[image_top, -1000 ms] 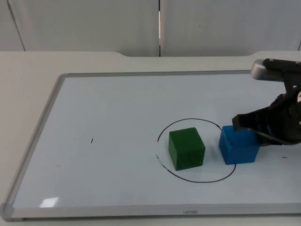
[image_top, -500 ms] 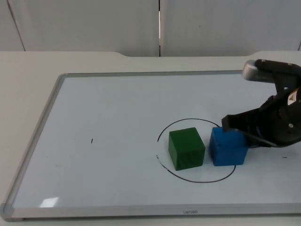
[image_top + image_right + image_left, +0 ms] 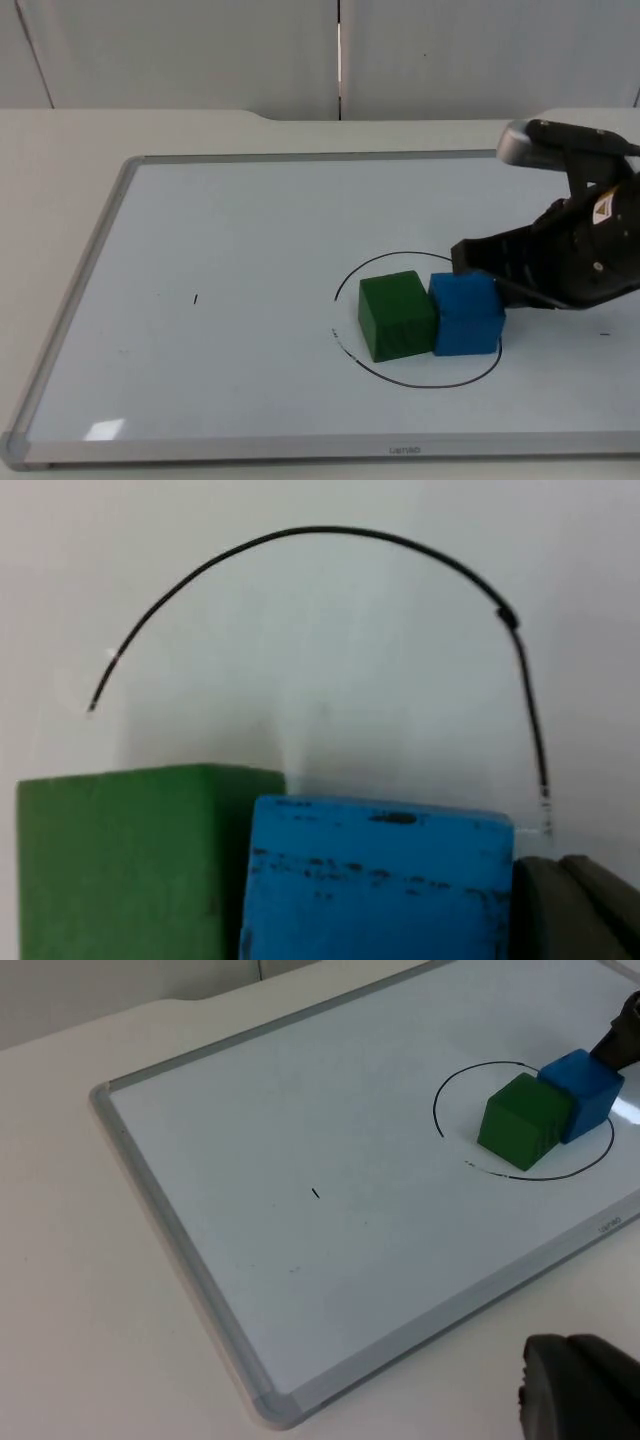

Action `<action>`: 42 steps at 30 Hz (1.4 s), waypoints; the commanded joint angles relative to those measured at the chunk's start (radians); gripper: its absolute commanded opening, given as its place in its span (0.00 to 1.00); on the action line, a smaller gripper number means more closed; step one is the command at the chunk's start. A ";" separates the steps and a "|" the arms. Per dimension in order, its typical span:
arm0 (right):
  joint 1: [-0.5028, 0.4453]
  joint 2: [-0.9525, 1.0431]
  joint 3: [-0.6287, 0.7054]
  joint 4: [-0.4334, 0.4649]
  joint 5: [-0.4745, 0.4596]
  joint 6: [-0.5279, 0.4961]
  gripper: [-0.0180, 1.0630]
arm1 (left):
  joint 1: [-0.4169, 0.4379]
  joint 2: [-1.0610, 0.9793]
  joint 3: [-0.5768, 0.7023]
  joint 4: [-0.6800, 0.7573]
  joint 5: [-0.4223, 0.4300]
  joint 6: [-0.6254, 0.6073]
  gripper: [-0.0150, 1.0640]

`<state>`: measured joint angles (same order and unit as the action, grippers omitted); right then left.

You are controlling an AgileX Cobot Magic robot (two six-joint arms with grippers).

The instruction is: Push the two cubes into the marked area.

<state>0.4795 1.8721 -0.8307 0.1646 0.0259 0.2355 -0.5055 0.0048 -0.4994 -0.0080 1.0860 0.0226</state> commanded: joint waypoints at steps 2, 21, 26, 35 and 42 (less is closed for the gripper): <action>0.014 0.000 -0.005 -0.001 -0.026 0.003 0.02 | -0.004 -0.005 0.005 -0.002 -0.012 -0.006 0.01; -0.098 -0.176 -0.005 -0.314 0.153 -0.027 0.02 | -0.004 -0.005 0.005 -0.002 -0.012 -0.006 0.01; -0.098 -0.344 -0.005 -0.386 0.193 -0.027 0.02 | -0.004 -0.005 0.005 -0.002 -0.012 -0.006 0.01; -0.098 -0.744 -0.005 -0.423 0.247 -0.027 0.02 | -0.004 -0.005 0.005 -0.002 -0.012 -0.006 0.01; -0.098 -0.924 -0.005 -0.423 0.314 -0.032 0.02 | -0.004 -0.005 0.005 -0.002 -0.012 -0.006 0.01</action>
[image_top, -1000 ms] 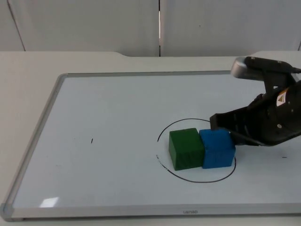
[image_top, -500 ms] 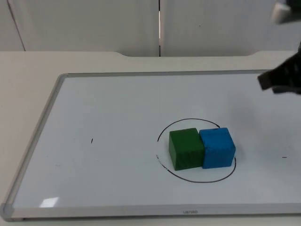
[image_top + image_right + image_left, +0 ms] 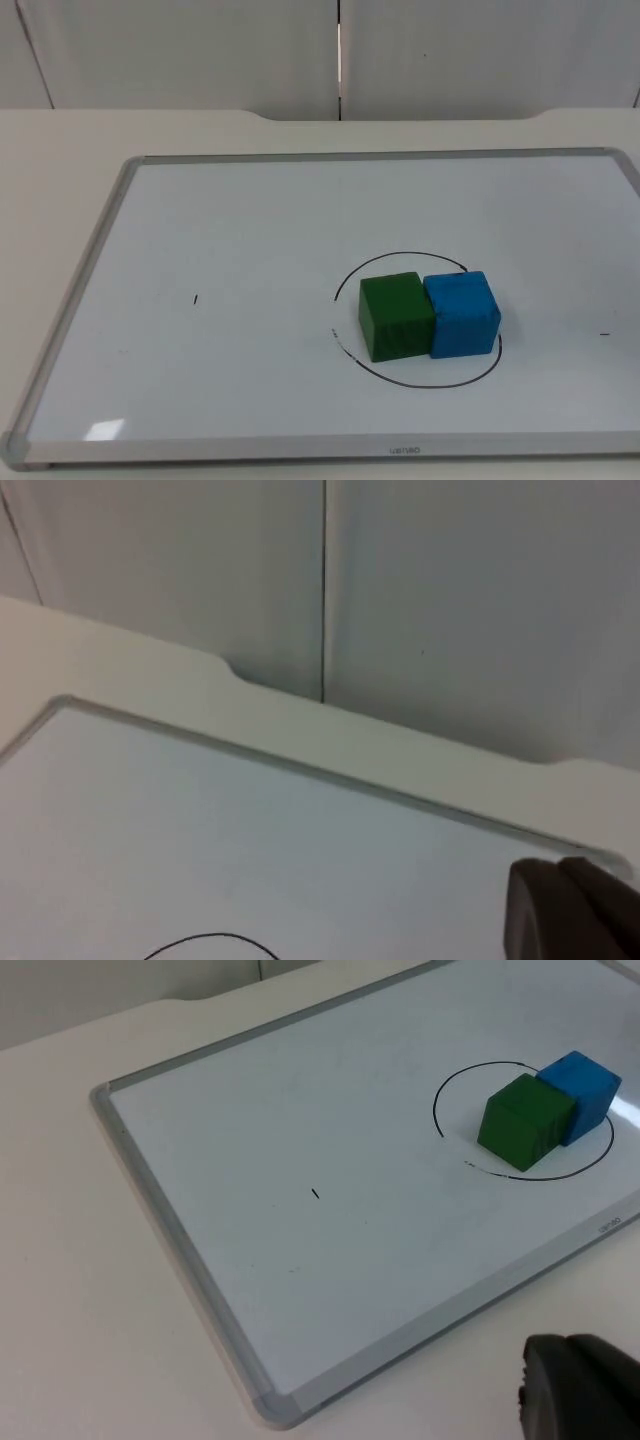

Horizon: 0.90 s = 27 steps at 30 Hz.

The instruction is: Push the two cubes into the marked area.

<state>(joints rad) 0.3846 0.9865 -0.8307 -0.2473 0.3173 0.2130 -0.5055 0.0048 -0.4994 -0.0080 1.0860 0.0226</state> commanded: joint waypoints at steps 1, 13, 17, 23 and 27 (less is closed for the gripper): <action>-0.003 -0.061 -0.005 -0.011 0.040 -0.021 0.02 | -0.004 -0.005 0.005 -0.002 -0.012 -0.006 0.01; -0.003 -0.277 0.071 -0.004 0.143 -0.031 0.02 | -0.004 -0.005 0.005 -0.002 -0.012 -0.006 0.01; -0.003 -0.399 0.154 0.016 0.186 -0.031 0.02 | -0.004 -0.005 0.005 -0.002 -0.012 -0.006 0.01; -0.003 -0.580 0.225 0.047 0.295 -0.044 0.02 | -0.004 -0.005 0.005 -0.002 -0.012 -0.006 0.01; -0.003 -0.703 0.228 0.118 0.437 -0.114 0.02 | -0.004 -0.005 0.005 -0.002 -0.012 -0.006 0.01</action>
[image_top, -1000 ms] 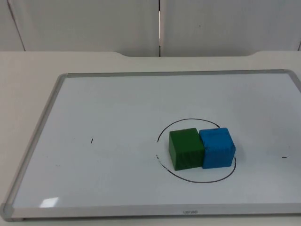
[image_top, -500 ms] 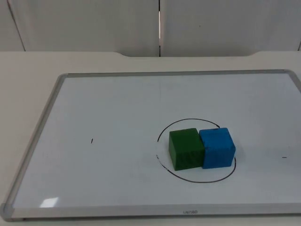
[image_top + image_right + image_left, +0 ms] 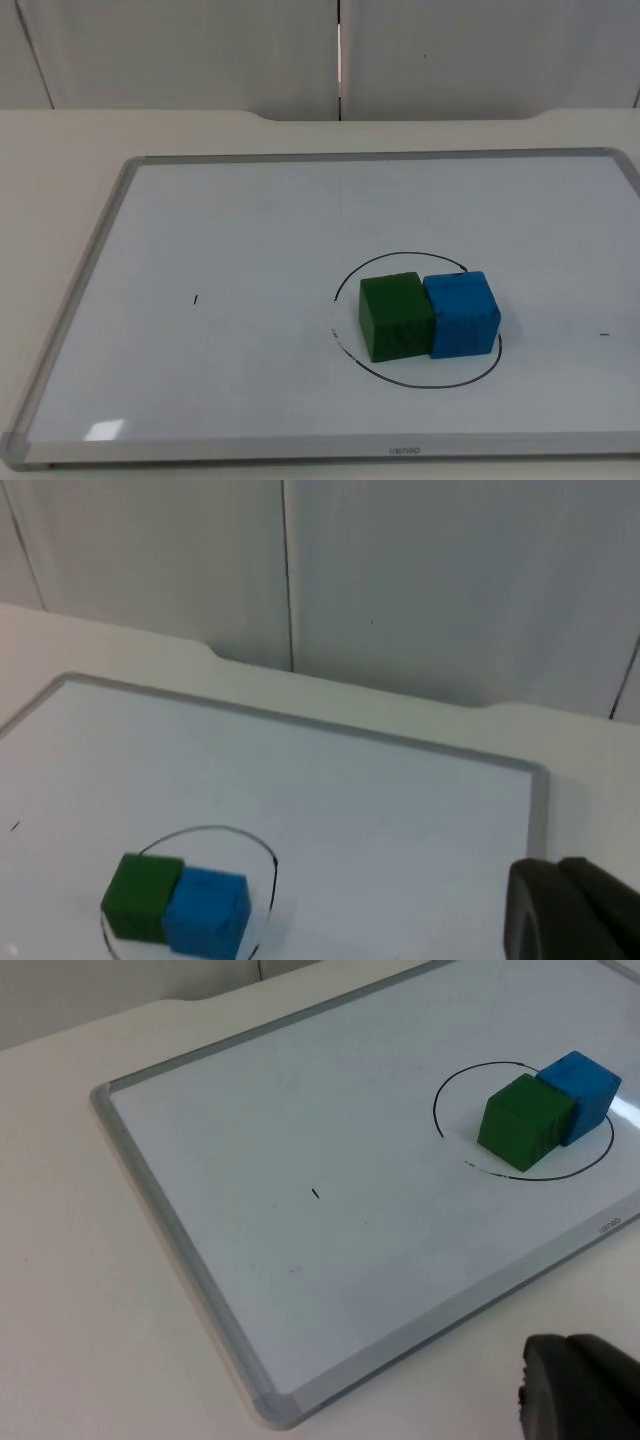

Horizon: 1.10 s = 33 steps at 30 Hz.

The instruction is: Push the two cubes into the marked area.

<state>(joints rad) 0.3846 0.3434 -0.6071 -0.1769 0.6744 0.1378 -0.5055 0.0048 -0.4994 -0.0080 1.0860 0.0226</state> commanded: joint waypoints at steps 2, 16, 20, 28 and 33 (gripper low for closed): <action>-0.003 -0.087 0.004 0.080 0.112 -0.065 0.02 | -0.004 -0.005 0.005 -0.002 -0.012 -0.006 0.01; -0.003 -0.343 0.046 0.186 0.393 -0.184 0.02 | -0.004 -0.005 0.005 -0.002 -0.012 -0.006 0.01; -0.003 -0.343 0.094 0.177 0.405 -0.178 0.02 | -0.004 -0.005 0.005 -0.002 -0.012 -0.006 0.01; -0.003 -0.343 0.092 0.168 0.405 -0.165 0.02 | -0.004 -0.005 0.005 -0.002 -0.012 -0.001 0.01; -0.003 -0.343 0.092 0.144 0.405 -0.131 0.02 | -0.004 -0.005 0.005 -0.002 -0.012 -0.001 0.01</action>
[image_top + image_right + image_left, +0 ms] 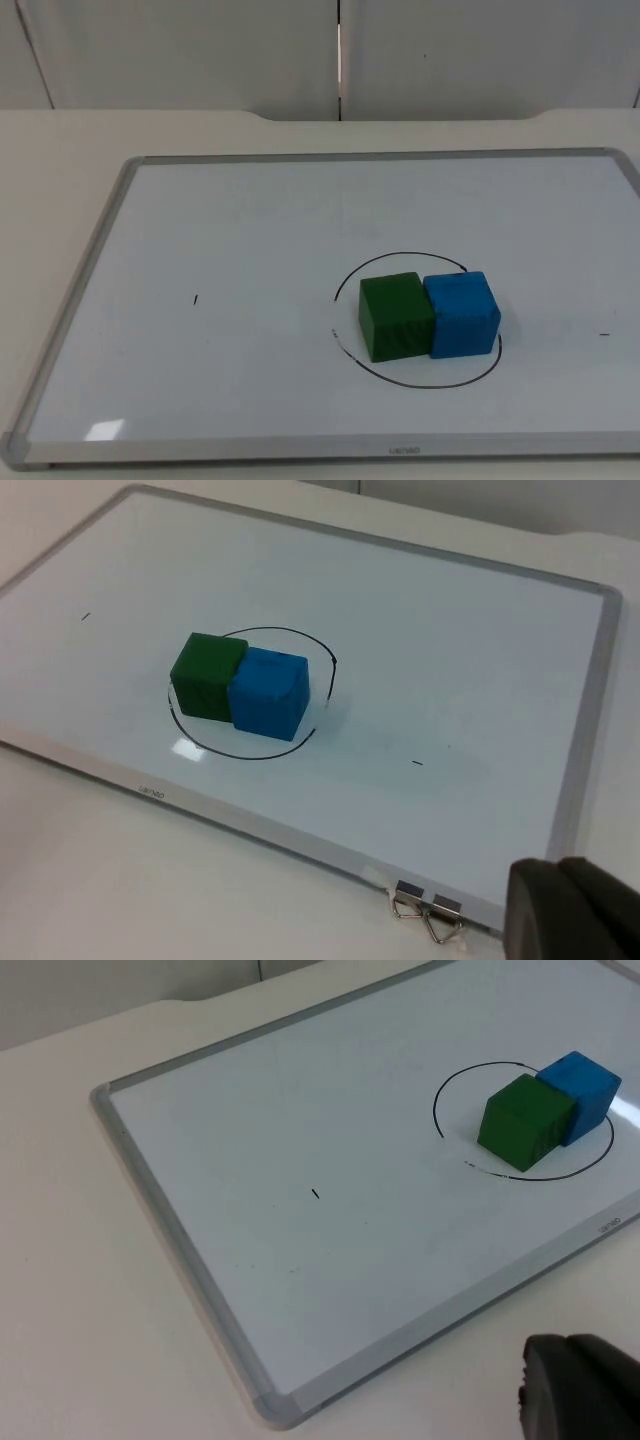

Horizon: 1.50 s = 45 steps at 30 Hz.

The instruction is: Push the two cubes into the marked area.

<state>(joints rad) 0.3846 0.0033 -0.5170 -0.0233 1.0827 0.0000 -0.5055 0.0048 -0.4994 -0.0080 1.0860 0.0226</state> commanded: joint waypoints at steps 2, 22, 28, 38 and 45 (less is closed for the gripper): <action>-0.003 -0.003 0.002 -0.009 -0.003 0.007 0.02 | -0.004 -0.005 0.005 -0.002 -0.012 -0.001 0.01; -0.003 -0.003 0.002 -0.006 -0.003 0.000 0.80 | -0.004 -0.005 0.005 -0.002 -0.012 -0.001 0.01; -0.003 -0.003 0.002 -0.006 -0.003 0.000 0.86 | -0.004 -0.005 0.005 -0.002 -0.012 -0.002 0.07; -0.003 -0.003 0.002 -0.008 -0.003 0.000 0.86 | -0.004 -0.005 0.005 -0.002 -0.012 -0.002 0.71; -0.003 -0.003 0.002 -0.008 -0.003 0.000 0.94 | -0.004 -0.005 0.005 -0.002 -0.012 -0.002 0.76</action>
<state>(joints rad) 0.3846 0.0033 -0.5170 -0.0258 1.0827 0.0000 -0.5055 0.0048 -0.4994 -0.0080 1.0860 0.0226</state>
